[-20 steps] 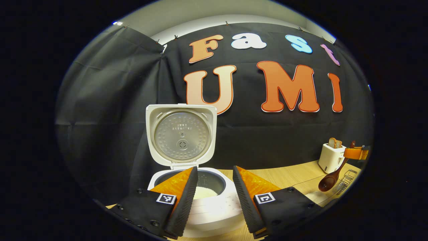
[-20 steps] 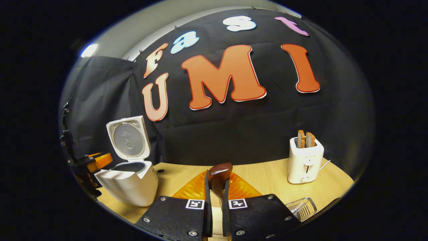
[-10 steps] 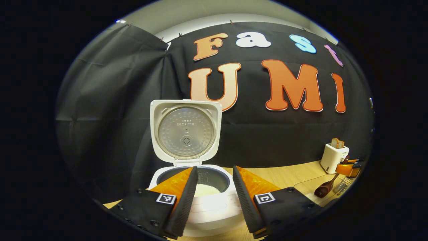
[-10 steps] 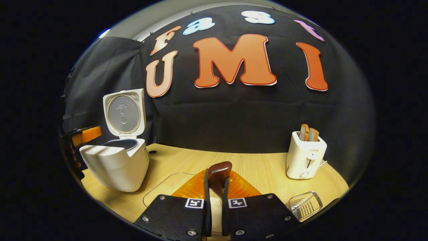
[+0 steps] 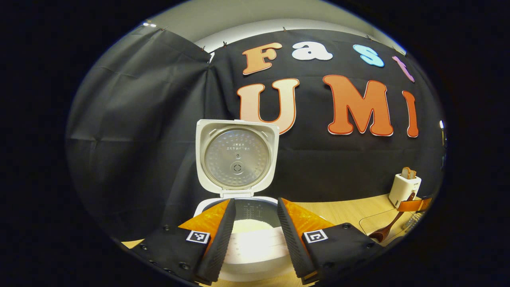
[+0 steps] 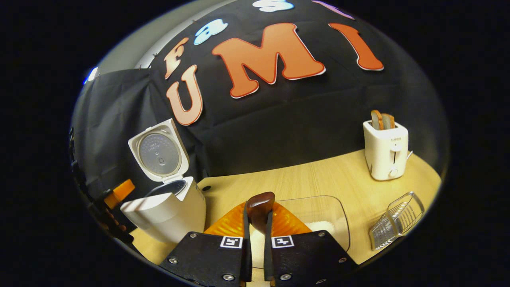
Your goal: Close the left gripper, press the button to open the rice cooker; take a wooden spoon from the chopstick holder with the right hand, scoop a spoonful of rice and pour it into the rice cooker, then put the wooden spoon back into the chopstick holder.
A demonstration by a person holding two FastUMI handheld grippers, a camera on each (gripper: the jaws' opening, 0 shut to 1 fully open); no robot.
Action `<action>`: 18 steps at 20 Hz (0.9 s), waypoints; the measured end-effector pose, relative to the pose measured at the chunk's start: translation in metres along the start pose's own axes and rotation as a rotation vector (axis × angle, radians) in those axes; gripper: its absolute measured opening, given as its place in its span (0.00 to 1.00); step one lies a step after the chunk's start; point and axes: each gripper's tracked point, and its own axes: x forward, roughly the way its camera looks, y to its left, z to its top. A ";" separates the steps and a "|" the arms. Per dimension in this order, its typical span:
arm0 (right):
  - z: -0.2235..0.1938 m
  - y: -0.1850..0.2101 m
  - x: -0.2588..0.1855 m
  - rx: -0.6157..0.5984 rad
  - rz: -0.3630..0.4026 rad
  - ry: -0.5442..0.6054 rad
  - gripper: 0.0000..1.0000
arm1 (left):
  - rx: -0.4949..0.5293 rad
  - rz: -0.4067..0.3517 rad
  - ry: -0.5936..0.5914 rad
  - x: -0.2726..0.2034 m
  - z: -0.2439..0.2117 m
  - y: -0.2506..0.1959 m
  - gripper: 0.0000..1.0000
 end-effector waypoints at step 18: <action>0.002 -0.030 0.005 0.347 0.000 0.022 0.12 | 0.028 0.012 0.002 -0.001 -0.009 0.006 0.67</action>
